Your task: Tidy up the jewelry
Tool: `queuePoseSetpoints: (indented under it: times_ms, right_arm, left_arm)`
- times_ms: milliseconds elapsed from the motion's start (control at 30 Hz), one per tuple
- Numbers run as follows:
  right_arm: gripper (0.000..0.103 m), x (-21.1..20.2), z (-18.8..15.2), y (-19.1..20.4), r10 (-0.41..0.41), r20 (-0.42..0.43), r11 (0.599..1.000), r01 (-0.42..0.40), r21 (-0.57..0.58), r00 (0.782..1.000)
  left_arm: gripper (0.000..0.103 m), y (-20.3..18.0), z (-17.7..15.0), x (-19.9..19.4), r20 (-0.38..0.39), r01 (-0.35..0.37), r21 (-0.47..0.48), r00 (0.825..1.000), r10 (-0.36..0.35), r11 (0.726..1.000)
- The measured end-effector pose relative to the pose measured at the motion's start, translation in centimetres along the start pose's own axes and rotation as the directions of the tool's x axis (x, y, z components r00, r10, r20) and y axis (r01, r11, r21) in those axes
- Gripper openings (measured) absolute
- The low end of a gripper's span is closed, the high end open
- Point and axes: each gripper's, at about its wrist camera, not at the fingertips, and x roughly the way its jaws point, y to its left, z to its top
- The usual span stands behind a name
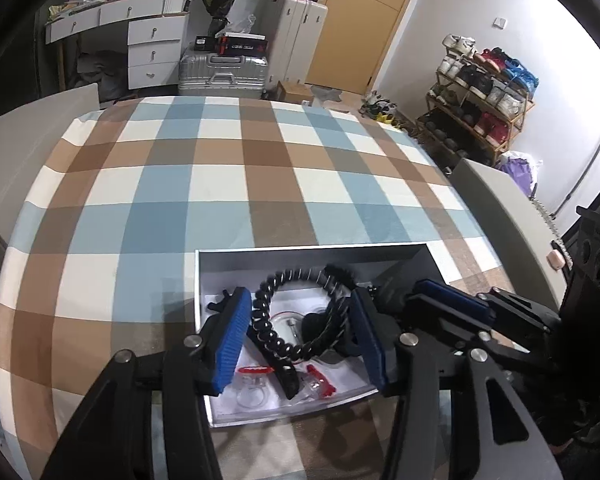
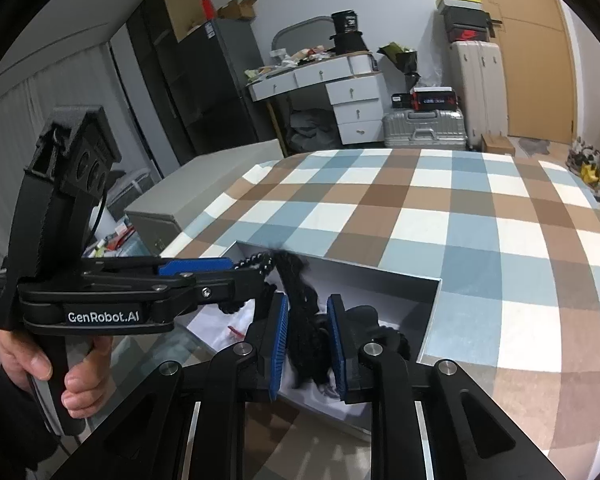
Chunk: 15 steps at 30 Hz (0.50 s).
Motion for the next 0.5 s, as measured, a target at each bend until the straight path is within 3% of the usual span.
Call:
queuePoseSetpoints:
  times_ms: [133,267,433,500]
  right_arm:
    - [0.023,-0.1,-0.4,-1.0,0.030,0.001,0.997,-0.030,0.074,1.000]
    - [0.028,-1.1,-0.6,-1.2,0.027,0.035,0.995,-0.030,0.091,0.999]
    - [0.059,-2.4,-0.4,-1.0,0.035,0.088,0.993,-0.045,0.107,0.995]
    - [0.064,-3.0,-0.4,-0.9,0.050,0.108,0.991,-0.063,0.121,0.993]
  left_arm:
    - [0.048,0.1,-0.2,-0.1,0.019,-0.021,0.021,1.000,0.020,1.000]
    - [0.064,0.2,-0.4,-0.8,0.047,-0.014,0.016,0.999,0.013,1.000]
    - [0.064,0.0,-0.1,-1.8,0.098,-0.050,0.021,0.994,0.048,0.999]
    - [0.068,0.1,0.0,-2.3,0.119,-0.070,0.014,0.991,0.068,0.997]
